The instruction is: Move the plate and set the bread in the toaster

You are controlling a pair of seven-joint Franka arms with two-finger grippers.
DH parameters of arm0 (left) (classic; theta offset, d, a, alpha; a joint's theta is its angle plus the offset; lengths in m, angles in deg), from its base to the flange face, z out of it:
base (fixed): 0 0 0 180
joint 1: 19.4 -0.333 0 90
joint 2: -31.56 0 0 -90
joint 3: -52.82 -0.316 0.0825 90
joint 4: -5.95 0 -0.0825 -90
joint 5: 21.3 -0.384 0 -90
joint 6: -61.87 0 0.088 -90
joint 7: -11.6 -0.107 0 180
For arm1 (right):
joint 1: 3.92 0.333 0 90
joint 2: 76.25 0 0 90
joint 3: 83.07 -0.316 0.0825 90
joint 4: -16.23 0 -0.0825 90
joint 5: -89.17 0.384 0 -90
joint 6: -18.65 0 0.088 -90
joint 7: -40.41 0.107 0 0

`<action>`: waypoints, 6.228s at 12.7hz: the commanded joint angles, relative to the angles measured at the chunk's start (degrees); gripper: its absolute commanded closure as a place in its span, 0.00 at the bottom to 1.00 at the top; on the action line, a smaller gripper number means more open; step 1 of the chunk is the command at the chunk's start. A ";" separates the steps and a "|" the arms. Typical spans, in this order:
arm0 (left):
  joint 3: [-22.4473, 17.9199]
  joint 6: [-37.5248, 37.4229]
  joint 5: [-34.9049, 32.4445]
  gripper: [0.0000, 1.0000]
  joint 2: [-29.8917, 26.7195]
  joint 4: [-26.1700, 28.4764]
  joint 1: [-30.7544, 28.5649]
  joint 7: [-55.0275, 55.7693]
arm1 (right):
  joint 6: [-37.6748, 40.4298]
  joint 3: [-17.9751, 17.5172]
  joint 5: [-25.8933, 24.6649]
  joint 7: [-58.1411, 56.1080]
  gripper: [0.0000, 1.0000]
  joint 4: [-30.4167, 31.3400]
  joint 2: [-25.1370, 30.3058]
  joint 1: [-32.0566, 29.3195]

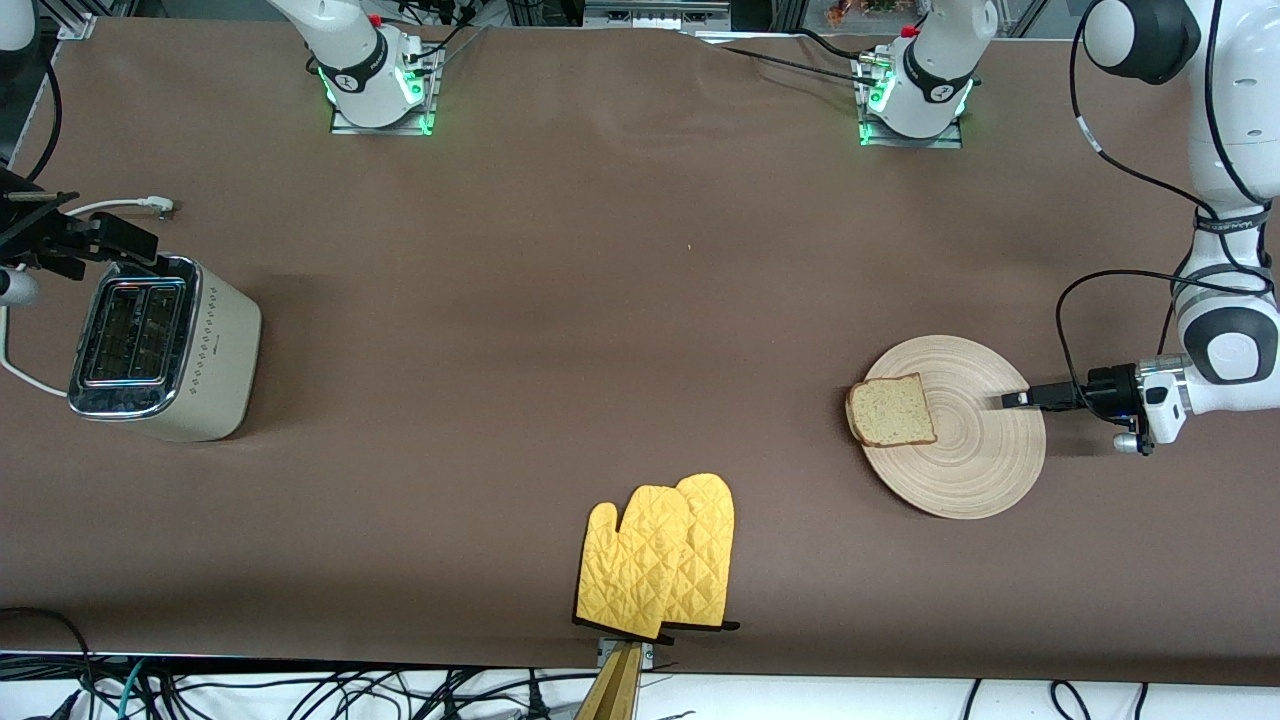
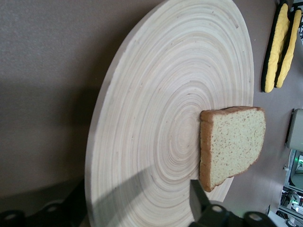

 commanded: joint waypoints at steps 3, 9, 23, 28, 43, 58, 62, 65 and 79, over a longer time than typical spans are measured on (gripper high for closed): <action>-0.32 -1.08 1.72 0.52 1.59 -1.58 0.20 -1.29 | 0.34 -0.27 -0.13 0.69 0.00 0.22 0.73 -0.15; -0.32 -0.72 1.81 1.00 3.09 -1.57 0.38 -1.29 | 0.34 -0.18 0.05 0.69 0.00 0.22 0.64 -0.24; 4.07 -10.21 19.71 1.00 -1.56 -0.62 8.70 -0.41 | 0.34 -0.01 0.22 0.51 0.00 0.22 0.55 -0.32; 0.75 -6.54 28.69 1.00 -3.50 1.68 26.26 4.24 | 0.34 0.08 0.22 -0.02 0.00 0.31 0.47 -0.50; -1.91 19.67 49.36 1.00 3.00 1.50 58.03 9.35 | 0.34 -0.01 0.13 0.59 0.00 0.22 0.55 -0.32; 4.93 18.96 20.61 0.00 -17.98 14.68 33.90 16.17 | 1.82 -0.71 0.48 2.18 0.00 0.75 -1.28 2.12; 6.80 13.72 -9.29 0.00 -30.90 16.35 27.37 29.10 | 2.37 -0.97 3.80 11.99 0.00 0.92 -9.70 13.54; 6.62 9.57 -26.61 0.00 -37.50 16.44 25.95 32.55 | -10.60 -1.06 11.01 16.85 0.00 5.82 -15.52 16.98; 2.31 -5.12 -57.51 0.00 -48.33 9.50 23.31 39.31 | -33.24 -3.44 22.81 7.37 0.80 17.09 -25.11 17.17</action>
